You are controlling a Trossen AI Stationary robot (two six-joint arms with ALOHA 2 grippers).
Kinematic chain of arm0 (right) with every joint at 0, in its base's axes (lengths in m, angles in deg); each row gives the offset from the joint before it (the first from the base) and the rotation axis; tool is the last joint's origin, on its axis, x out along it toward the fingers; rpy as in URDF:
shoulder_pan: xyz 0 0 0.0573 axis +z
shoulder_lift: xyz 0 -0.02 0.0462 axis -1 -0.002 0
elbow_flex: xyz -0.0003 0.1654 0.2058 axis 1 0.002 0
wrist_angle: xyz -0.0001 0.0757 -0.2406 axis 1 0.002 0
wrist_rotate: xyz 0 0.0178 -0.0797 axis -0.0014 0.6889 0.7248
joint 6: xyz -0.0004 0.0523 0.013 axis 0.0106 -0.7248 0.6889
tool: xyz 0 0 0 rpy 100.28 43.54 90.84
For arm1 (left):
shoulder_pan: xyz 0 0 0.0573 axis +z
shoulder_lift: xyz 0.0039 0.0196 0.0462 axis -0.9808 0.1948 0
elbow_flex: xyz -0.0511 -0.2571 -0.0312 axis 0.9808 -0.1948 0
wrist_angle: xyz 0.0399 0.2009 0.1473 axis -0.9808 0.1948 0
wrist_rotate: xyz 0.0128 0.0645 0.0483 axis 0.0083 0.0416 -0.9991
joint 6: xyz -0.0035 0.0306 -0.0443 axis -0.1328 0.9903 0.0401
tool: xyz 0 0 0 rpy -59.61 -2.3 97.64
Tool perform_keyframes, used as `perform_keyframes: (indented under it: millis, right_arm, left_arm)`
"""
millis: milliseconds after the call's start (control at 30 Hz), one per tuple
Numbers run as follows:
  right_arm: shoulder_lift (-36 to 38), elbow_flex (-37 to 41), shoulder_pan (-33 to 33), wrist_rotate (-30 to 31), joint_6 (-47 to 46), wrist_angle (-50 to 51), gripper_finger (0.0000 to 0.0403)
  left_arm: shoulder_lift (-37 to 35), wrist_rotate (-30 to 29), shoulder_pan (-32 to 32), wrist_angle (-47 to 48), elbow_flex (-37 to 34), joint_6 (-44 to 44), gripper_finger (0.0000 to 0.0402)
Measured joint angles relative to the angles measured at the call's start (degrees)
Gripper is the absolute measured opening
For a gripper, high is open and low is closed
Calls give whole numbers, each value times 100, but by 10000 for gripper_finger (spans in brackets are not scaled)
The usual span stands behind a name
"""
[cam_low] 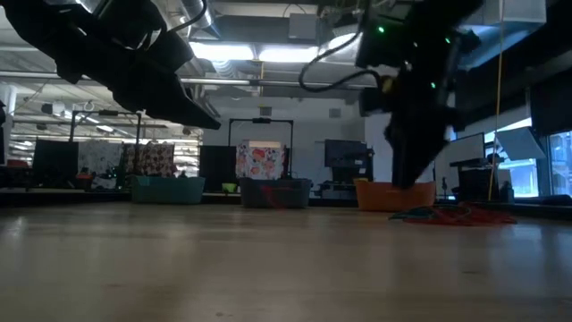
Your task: Sort rubber bands into baskets
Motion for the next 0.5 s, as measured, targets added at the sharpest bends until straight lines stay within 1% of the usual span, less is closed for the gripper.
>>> perform_keyframes:
  millis: [167, 233, 400, 500]
  right_arm:
    - [0, 643, -3, 21, 5, -1065, 198]
    - [2, 817, -36, 148, 35, -1425, 198]
    - [-79, 1031, -223, 189, 24, -1767, 191]
    - [-234, 1057, -364, 149, 27, -1727, 165]
  left_arm:
    - [0, 0, 0, -44, 1, 17, 138]
    - [0, 0, -1, -44, 0, 17, 138]
    - [0, -1, -1, -44, 0, 20, 138]
    - [0, 0, -1, -35, 0, 20, 138]
